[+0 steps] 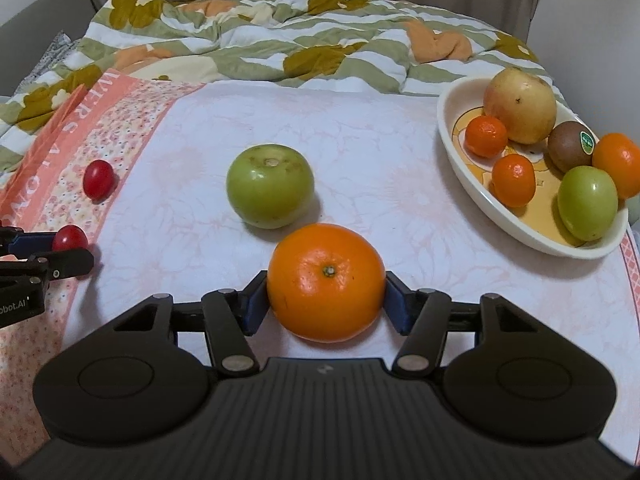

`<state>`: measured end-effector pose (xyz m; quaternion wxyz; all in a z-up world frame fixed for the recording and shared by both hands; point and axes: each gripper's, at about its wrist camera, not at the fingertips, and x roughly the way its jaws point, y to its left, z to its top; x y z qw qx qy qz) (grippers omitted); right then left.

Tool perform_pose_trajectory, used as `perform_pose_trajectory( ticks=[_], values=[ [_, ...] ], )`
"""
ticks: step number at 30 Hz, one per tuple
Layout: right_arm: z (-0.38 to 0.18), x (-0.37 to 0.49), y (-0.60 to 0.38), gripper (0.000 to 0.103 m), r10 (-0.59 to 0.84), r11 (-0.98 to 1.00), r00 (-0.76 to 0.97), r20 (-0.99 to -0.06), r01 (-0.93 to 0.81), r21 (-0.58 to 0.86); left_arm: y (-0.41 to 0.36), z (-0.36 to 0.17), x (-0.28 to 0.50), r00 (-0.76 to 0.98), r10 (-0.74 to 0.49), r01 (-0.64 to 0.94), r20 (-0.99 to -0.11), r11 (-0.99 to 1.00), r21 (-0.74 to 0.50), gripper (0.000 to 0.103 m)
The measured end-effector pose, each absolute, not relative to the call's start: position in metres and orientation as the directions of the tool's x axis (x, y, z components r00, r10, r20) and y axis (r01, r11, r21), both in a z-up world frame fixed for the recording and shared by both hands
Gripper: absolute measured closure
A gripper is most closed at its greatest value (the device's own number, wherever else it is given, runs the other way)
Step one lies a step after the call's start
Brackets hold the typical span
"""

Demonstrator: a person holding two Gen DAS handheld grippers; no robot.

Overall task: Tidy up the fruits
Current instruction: 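Grasp the red cherry tomato with the left tool while the right tool grasps the orange, then carry the tomato and orange over the bowl with both tools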

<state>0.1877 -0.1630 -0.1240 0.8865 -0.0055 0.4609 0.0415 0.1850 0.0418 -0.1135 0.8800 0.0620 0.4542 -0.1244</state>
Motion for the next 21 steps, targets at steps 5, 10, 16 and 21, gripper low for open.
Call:
perform_pose_trajectory(
  ticks=[5, 10, 16, 21],
  values=[
    [-0.114, 0.178, -0.161, 0.029, 0.076, 0.996, 0.589, -0.805, -0.083, 0.034, 0.040, -0.102, 0.173, 0.572, -0.173, 0.274, -0.801, 0.962, -0.012, 0.070],
    [-0.097, 0.163, -0.162, 0.029, 0.075, 0.996, 0.617, -0.783, -0.078, 0.034, 0.038, -0.084, 0.159, 0.601, -0.187, 0.279, -0.777, 0.960, -0.016, 0.070],
    [-0.072, 0.135, -0.164, 0.029, 0.065, 0.998, 0.653, -0.755, -0.057, 0.037, 0.032, -0.060, 0.138, 0.641, -0.217, 0.299, -0.736, 0.954, -0.021, 0.070],
    [-0.051, 0.110, -0.172, 0.029, 0.050, 0.999, 0.670, -0.740, -0.028, 0.042, 0.024, -0.040, 0.121, 0.662, -0.256, 0.319, -0.704, 0.947, -0.044, 0.070]
  ],
)
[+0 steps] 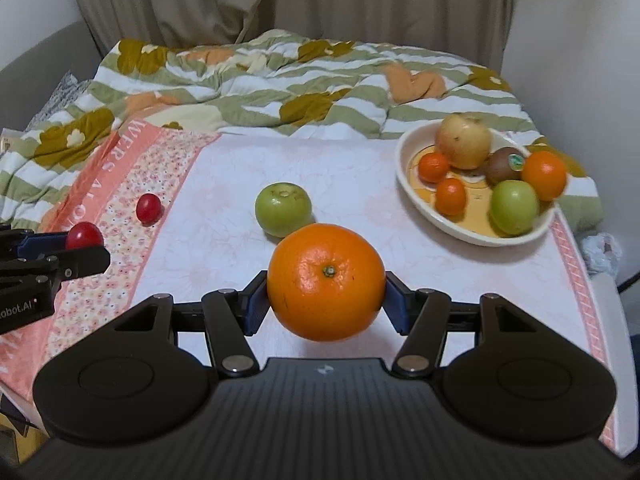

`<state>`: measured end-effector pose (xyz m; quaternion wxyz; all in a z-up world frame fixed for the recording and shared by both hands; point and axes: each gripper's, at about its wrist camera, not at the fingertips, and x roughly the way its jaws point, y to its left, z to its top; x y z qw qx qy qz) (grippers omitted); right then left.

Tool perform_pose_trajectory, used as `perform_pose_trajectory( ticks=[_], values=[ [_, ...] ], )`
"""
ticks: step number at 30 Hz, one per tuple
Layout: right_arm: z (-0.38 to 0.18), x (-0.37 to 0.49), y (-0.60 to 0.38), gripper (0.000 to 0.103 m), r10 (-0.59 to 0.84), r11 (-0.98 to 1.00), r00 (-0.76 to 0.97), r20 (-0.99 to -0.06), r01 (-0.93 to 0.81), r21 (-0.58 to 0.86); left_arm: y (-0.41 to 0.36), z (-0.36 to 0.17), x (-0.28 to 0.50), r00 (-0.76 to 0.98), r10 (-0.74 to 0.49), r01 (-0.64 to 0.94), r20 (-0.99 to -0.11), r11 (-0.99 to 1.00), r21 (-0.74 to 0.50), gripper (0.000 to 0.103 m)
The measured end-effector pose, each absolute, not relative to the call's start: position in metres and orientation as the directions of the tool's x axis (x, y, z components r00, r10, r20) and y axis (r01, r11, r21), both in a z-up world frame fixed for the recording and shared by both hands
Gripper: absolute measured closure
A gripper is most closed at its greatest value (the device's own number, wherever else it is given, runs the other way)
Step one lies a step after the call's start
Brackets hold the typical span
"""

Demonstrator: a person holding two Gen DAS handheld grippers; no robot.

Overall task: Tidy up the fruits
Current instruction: 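Carry the tomato and orange over the bowl with both tools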

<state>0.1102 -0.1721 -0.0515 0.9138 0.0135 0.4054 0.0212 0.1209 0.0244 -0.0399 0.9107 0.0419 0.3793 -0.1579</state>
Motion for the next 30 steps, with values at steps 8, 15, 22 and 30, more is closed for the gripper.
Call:
perform_pose_trajectory(
  ticks=[8, 15, 22, 30],
  values=[
    [-0.029, 0.079, -0.202, 0.029, 0.049, 0.998, 0.688, -0.724, -0.007, 0.061, -0.005, -0.011, 0.105, 0.693, -0.292, 0.342, -0.659, 0.938, -0.056, 0.070],
    [-0.020, 0.075, -0.254, 0.029, 0.086, 0.996, 0.692, -0.717, -0.058, 0.064, -0.050, 0.004, 0.101, 0.737, -0.251, 0.294, -0.628, 0.955, -0.037, 0.070],
    [-0.013, 0.088, -0.315, 0.029, 0.131, 0.990, 0.700, -0.702, -0.130, 0.056, -0.111, 0.011, 0.106, 0.756, -0.224, 0.251, -0.615, 0.967, -0.044, 0.070],
    [-0.012, 0.121, -0.375, 0.029, 0.161, 0.982, 0.706, -0.690, -0.184, 0.042, -0.176, 0.004, 0.133, 0.747, -0.202, 0.214, -0.633, 0.975, -0.059, 0.070]
  ],
)
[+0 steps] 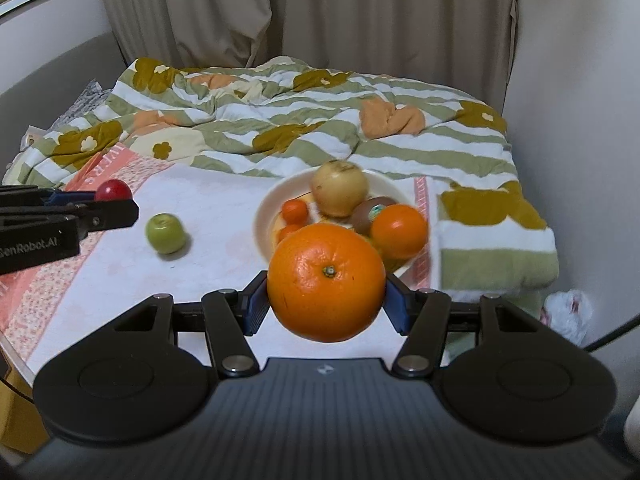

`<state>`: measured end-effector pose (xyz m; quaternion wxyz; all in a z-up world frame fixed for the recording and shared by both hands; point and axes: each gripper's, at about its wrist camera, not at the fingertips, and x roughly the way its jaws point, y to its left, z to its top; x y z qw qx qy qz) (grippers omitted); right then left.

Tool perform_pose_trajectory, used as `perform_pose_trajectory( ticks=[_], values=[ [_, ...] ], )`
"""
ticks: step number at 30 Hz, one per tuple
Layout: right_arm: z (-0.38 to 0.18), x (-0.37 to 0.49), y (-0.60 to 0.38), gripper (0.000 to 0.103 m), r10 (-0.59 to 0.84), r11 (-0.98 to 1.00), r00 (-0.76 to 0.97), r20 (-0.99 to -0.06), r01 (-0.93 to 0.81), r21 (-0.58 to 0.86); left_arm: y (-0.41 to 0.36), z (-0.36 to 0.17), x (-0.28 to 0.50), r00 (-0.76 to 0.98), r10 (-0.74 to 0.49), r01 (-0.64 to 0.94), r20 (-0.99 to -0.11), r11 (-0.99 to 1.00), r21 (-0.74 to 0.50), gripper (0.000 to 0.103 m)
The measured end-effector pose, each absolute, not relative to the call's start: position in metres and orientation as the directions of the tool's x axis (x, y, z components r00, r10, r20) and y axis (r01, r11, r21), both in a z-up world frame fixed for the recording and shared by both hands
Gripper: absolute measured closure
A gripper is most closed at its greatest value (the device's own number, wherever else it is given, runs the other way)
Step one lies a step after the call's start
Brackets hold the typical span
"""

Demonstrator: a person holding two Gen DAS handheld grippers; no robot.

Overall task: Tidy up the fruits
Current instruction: 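Carry the tomato and orange over the bowl with both tools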

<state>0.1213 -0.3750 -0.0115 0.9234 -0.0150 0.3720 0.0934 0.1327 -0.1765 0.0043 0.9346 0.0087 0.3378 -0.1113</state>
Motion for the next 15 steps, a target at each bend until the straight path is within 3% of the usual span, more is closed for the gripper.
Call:
perform_pose_trajectory(
  ticks=[15],
  values=[
    [-0.031, 0.187, -0.431, 0.029, 0.139, 0.988, 0.704, -0.696, -0.147, 0.048, -0.248, -0.056, 0.210, 0.630, -0.239, 0.316, -0.739, 0.948, -0.037, 0.070]
  ],
)
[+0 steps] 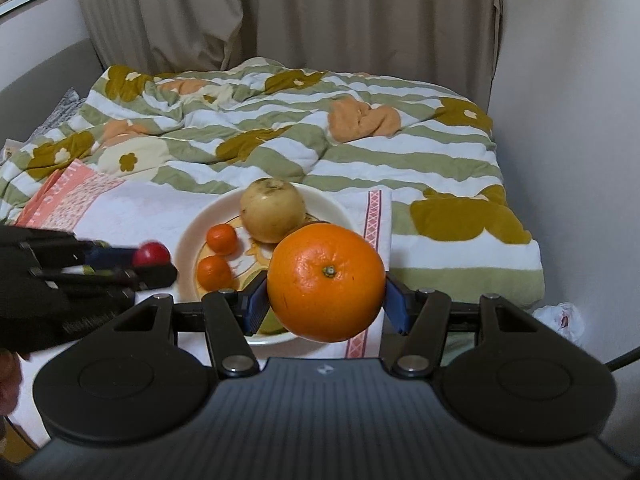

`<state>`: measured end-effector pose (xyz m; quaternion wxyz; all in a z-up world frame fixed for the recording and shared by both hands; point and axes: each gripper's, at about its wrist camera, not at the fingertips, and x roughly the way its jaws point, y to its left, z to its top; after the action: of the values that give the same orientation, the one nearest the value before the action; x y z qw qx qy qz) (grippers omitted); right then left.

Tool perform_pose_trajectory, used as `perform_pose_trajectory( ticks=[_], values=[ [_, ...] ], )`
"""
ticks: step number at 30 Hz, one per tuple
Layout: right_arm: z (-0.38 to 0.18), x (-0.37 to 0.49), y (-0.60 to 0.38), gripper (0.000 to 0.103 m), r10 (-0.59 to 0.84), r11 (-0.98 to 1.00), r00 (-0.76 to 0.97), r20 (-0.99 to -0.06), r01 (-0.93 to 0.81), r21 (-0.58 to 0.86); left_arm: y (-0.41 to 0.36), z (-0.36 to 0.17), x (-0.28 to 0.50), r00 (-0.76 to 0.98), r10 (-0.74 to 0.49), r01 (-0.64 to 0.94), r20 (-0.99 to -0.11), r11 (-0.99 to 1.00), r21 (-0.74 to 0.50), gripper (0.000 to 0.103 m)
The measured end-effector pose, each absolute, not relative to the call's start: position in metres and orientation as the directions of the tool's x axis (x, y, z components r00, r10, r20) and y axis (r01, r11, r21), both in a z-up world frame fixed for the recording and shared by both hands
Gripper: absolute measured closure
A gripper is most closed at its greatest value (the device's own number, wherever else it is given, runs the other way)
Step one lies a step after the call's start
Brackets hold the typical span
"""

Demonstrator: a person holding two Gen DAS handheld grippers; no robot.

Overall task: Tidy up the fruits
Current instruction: 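Carry the tomato and orange over the bowl with both tools, then open the left tool to drop the tomato while the right tool releases the orange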

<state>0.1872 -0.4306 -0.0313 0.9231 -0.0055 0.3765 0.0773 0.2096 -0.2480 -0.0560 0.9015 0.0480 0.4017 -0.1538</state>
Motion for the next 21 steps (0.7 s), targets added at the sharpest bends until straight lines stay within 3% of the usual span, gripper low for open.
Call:
perform_pose_trajectory(
  ticks=[11, 14, 16, 21],
  values=[
    [-0.039, 0.212, -0.428, 0.029, 0.133, 0.988, 0.700, -0.702, -0.146, 0.043, -0.266, -0.087, 0.230, 0.568, -0.237, 0.379, -0.788, 0.925, -0.005, 0.069],
    [-0.037, 0.214, -0.424, 0.029, 0.129, 0.989, 0.702, -0.700, -0.143, 0.038, -0.265, -0.086, 0.227, 0.570, -0.237, 0.389, -0.787, 0.921, 0.004, 0.046],
    [-0.036, 0.216, -0.422, 0.029, 0.129, 0.989, 0.704, -0.698, -0.146, 0.035, -0.263, -0.083, 0.223, 0.582, -0.229, 0.388, -0.780, 0.921, 0.019, 0.016],
    [-0.033, 0.226, -0.409, 0.029, 0.144, 0.985, 0.706, -0.693, -0.169, 0.033, -0.246, -0.071, 0.215, 0.613, -0.221, 0.371, -0.758, 0.928, 0.029, 0.010]
  ],
)
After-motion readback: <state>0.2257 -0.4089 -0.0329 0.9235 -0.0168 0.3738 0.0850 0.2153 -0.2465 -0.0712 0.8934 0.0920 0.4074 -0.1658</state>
